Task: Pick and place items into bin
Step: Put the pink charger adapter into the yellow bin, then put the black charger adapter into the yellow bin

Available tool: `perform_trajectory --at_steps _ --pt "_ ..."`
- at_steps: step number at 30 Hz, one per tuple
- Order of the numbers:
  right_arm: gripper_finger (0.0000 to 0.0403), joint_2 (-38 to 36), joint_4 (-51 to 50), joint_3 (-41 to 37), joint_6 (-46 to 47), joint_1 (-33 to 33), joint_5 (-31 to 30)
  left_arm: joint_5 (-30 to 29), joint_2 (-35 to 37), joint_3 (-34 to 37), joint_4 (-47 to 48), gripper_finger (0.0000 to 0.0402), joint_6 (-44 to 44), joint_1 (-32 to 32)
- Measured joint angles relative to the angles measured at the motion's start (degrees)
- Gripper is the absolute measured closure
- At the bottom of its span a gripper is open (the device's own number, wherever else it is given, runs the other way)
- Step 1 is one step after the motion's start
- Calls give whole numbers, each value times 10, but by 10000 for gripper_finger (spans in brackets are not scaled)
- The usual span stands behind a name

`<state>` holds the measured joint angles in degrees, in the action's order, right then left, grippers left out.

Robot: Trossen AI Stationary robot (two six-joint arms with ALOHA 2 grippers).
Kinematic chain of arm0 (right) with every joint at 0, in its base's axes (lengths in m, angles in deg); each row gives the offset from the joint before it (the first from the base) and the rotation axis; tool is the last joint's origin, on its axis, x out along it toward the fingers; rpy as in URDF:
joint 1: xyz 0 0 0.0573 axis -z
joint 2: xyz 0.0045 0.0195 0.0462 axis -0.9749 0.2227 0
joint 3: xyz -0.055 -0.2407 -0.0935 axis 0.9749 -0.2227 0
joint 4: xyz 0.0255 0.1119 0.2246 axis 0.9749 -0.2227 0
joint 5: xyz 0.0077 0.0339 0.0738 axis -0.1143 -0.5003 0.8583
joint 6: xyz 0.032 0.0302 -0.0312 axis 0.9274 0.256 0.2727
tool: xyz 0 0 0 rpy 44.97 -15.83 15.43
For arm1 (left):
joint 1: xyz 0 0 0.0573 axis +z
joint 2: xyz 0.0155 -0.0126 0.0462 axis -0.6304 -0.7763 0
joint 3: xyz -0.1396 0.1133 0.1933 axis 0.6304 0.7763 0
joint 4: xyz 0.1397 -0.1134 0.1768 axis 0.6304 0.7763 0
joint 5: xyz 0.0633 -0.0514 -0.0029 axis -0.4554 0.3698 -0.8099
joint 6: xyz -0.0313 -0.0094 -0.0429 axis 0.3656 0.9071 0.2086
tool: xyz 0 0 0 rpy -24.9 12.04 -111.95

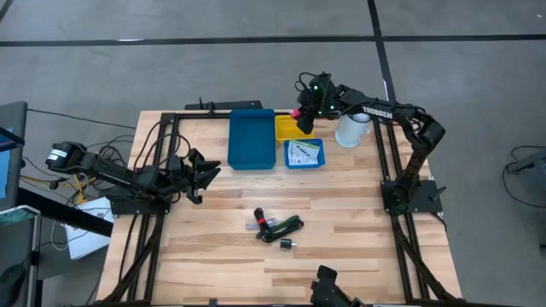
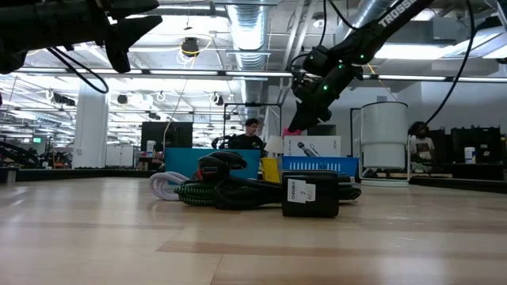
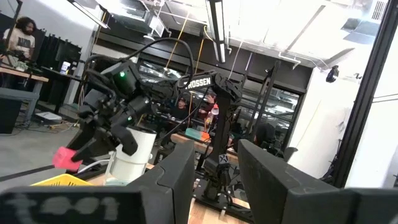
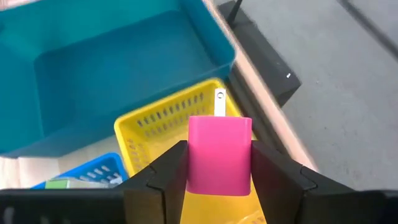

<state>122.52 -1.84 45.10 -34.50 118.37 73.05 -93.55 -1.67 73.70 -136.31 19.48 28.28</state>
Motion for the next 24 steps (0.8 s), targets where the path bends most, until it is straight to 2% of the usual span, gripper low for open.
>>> perform_trajectory --at_steps 13,17,24 --pt "233 62 2 2 -6 -14 -7 0 0 0 4 290 0 0" --pt "221 63 2 3 -6 -15 -32 0 0 0 8 290 0 0" --pt "196 63 -13 24 -6 -24 -35 0 0 0 8 290 0 0"
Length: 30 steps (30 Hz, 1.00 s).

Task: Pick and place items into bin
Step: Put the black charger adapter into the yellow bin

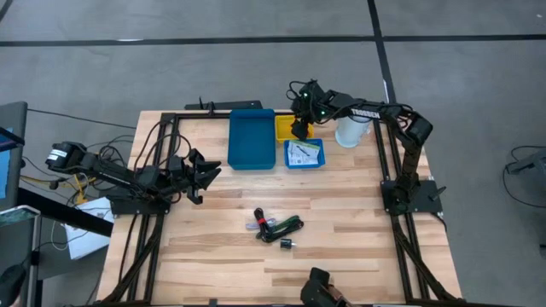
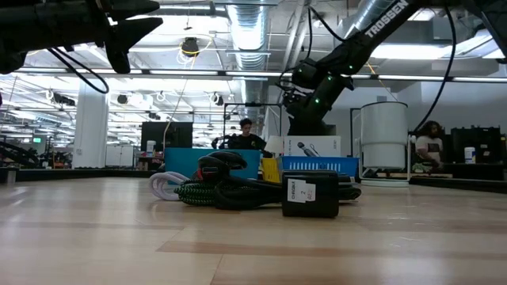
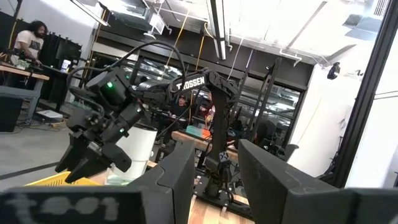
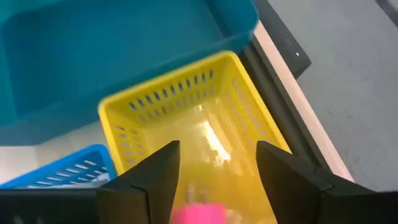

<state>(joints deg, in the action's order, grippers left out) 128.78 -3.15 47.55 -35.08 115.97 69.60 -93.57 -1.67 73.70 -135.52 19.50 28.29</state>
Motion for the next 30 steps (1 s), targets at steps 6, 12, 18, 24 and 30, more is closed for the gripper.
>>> perform_trajectory --at_steps 6,12,18,24,30 --pt "182 0 -60 61 0 -18 0 0 0 0 0 290 0 0" --pt "181 0 -165 151 -8 -60 0 0 0 0 1 290 0 0" --pt "181 -2 -270 203 -24 -136 6 0 0 0 2 290 0 0" --pt "180 -2 -317 151 -22 -242 72 0 0 0 6 290 6 0" --pt "180 0 -290 104 24 -357 64 0 0 0 21 290 15 0"
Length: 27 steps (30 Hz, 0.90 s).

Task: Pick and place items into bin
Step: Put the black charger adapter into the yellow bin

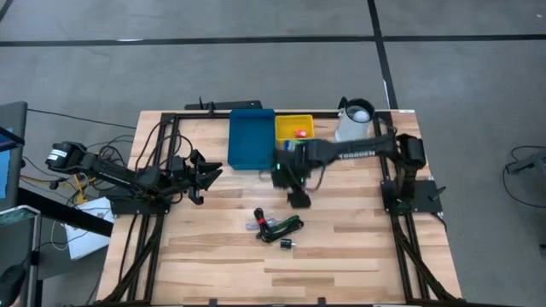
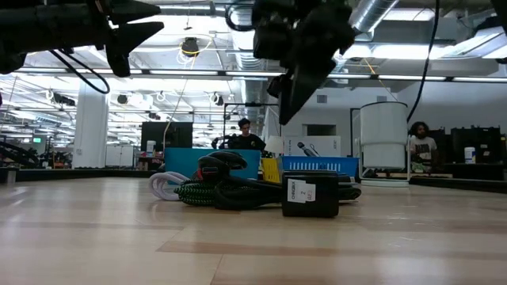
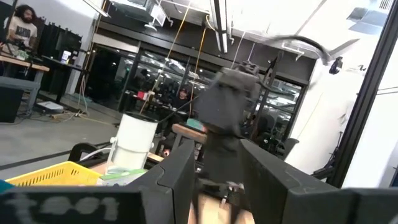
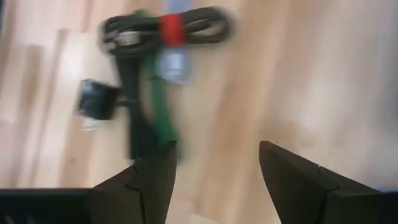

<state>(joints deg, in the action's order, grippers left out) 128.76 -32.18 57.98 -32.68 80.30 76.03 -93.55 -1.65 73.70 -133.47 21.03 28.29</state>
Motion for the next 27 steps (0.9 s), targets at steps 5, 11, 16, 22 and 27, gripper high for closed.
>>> perform_trajectory --at_steps 5,11,16,22,27 --pt "180 0 23 -1 68 -78 -34 0 0 0 0 290 0 0" --pt "181 0 37 -1 146 -153 -160 0 0 0 0 290 0 0" --pt "181 0 52 -1 207 -187 -205 0 0 0 -1 290 0 0" --pt "181 7 57 0 254 -212 -199 0 0 0 -1 290 9 0" --pt "181 23 58 2 275 -227 -197 0 0 0 -1 290 13 0"
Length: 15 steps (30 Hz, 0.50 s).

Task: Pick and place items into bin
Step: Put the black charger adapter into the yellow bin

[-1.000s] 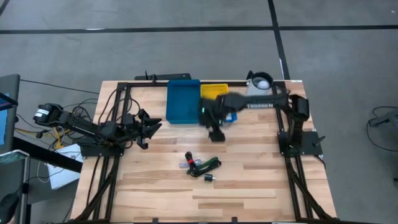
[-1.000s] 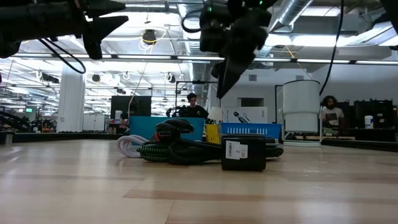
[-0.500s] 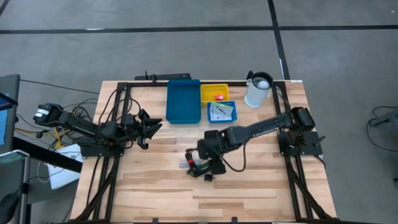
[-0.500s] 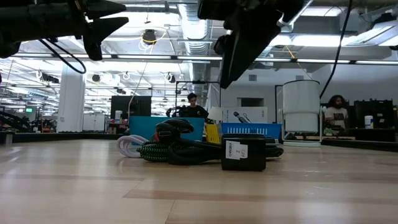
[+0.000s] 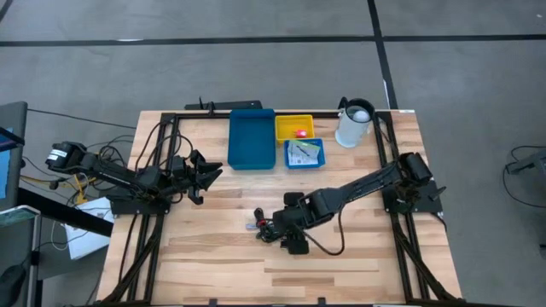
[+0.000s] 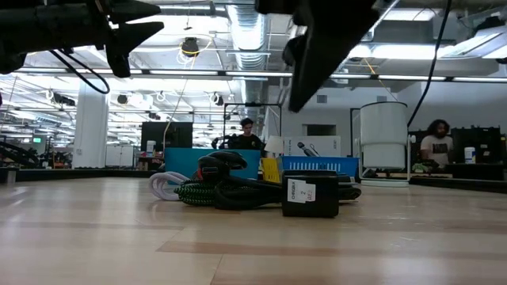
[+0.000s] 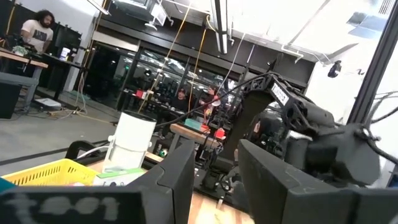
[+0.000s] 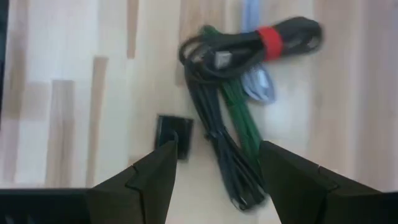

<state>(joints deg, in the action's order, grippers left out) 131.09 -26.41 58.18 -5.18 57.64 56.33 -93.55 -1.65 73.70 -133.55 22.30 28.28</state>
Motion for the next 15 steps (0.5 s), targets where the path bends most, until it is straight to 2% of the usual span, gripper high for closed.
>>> perform_trajectory --at_steps 15 --pt "181 52 18 -2 26 -25 26 -1 0 0 6 290 17 0"
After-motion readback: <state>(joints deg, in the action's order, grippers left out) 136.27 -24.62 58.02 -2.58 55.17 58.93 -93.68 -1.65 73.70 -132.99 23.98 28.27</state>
